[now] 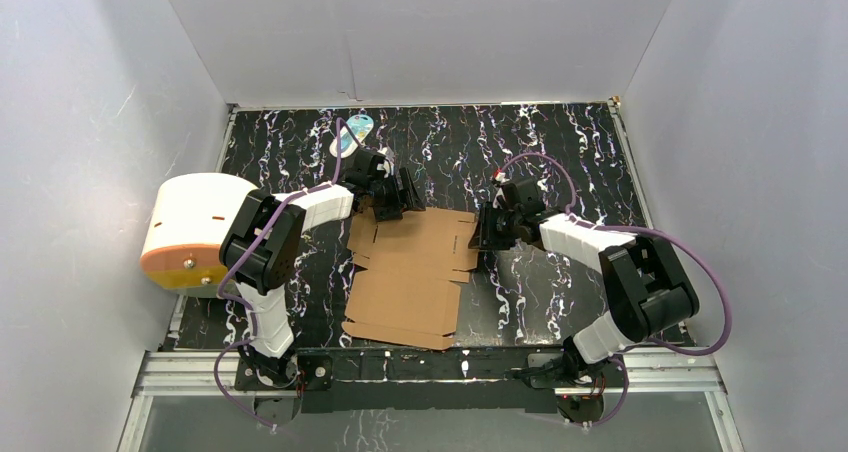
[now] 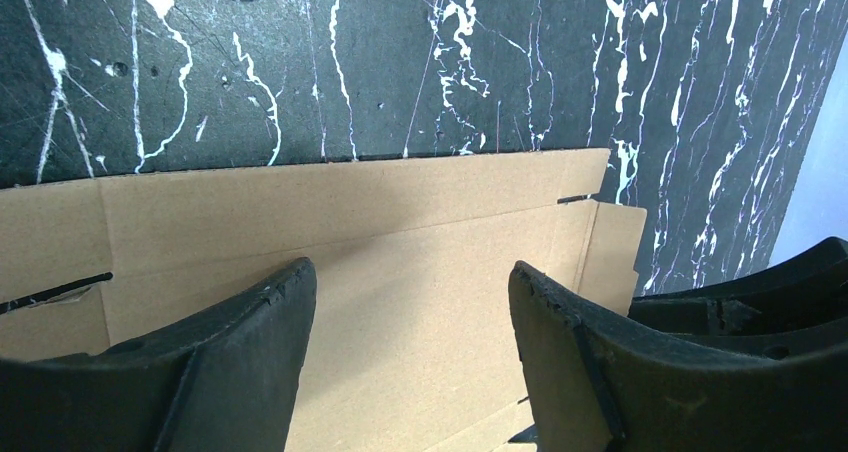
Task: Fold the paper box
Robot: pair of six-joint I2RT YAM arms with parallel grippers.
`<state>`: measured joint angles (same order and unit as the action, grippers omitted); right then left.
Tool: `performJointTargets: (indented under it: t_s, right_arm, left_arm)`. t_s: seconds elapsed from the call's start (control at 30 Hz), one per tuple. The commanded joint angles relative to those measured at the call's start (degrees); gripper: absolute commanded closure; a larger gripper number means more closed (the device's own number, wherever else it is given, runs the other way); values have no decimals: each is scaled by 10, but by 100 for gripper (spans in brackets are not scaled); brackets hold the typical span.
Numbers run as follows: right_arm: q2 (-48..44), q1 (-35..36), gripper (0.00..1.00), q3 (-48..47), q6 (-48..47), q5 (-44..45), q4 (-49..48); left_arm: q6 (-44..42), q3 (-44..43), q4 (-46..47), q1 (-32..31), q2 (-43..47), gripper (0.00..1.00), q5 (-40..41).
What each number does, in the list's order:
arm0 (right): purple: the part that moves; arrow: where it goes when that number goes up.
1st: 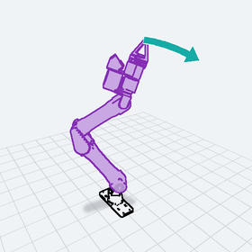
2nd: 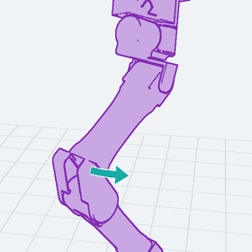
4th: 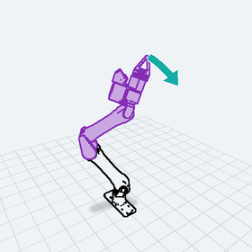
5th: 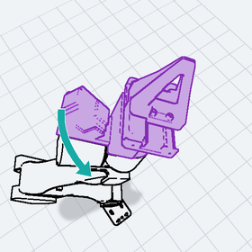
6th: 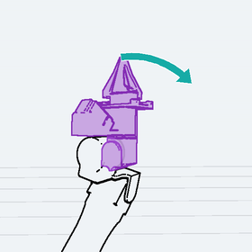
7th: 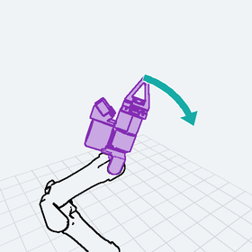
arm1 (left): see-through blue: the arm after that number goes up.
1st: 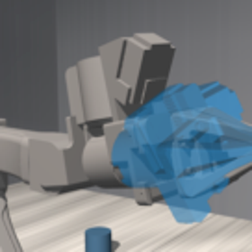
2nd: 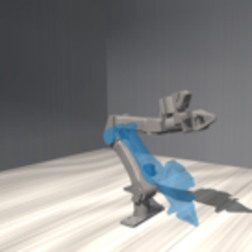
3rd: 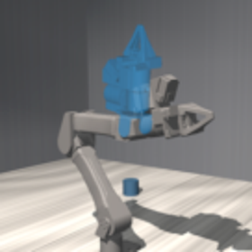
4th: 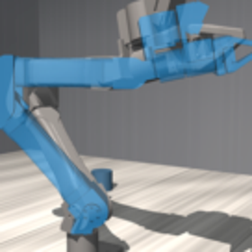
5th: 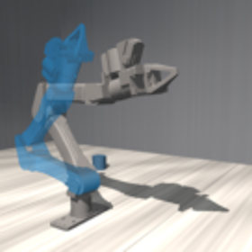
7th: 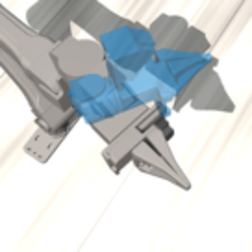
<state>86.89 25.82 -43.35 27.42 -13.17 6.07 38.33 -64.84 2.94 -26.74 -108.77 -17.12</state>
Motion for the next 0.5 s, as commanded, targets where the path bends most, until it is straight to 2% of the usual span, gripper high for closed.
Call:
performJointTargets:
  t_s: [0.0,0.13,0.23,0.37,0.47]
  right_arm:
    - [-1,6,65,-8,10,-21,-19]
    - [-2,10,80,-29,6,-20,-4]
    - [2,19,84,-54,2,-15,12]
    - [10,33,85,-95,6,0,42]
    - [25,48,79,-132,9,12,74]
  left_arm:
    - [5,22,-61,-11,0,31,-7]
    - [5,24,-60,-10,1,31,-8]
    - [6,23,-60,-11,3,31,-9]
    - [10,26,-59,-10,3,31,-10]
    - [11,27,-58,-10,4,31,-10]
